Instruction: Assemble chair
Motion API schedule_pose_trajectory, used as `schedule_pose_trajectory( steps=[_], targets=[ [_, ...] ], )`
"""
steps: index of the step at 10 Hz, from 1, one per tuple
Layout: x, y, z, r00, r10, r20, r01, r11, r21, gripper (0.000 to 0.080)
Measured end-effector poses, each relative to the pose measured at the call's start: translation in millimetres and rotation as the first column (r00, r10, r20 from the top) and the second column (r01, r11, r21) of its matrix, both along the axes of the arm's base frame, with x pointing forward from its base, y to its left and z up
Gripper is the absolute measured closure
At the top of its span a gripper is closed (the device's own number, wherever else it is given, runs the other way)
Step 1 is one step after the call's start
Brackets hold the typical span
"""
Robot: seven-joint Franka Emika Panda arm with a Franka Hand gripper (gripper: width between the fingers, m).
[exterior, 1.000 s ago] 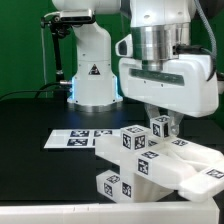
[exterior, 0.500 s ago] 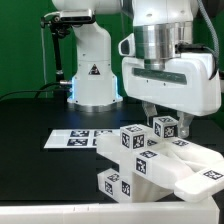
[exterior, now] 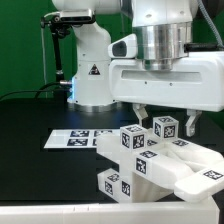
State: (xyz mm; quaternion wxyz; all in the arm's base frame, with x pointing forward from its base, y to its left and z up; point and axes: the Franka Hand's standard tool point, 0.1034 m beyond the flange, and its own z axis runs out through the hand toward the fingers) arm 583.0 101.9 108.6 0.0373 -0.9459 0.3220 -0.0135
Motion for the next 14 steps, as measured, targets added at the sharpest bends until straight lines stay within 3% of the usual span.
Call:
schedule_pose_trajectory(
  steps=[3,7,10,12,14],
  targets=[
    [0.0,1.2,0.0,0.958,0.286,0.015,-0.285,0.958,-0.023,0.0151],
    [-0.4,0.9,-0.3,0.782,0.623,0.000,-0.621,0.780,-0.081,0.0151],
    [-0.1,-1.5,-0.4,0.752,0.659,-0.002,-0.657,0.749,-0.083,0.0162],
    [-0.1,-1.7,-0.4,0.752,0.659,-0.002,-0.657,0.749,-0.083,0.0526],
    [-0.1,-1.7,-0.5,0.754,0.657,-0.002,-0.655,0.751,-0.083,0.0532]
  ],
)
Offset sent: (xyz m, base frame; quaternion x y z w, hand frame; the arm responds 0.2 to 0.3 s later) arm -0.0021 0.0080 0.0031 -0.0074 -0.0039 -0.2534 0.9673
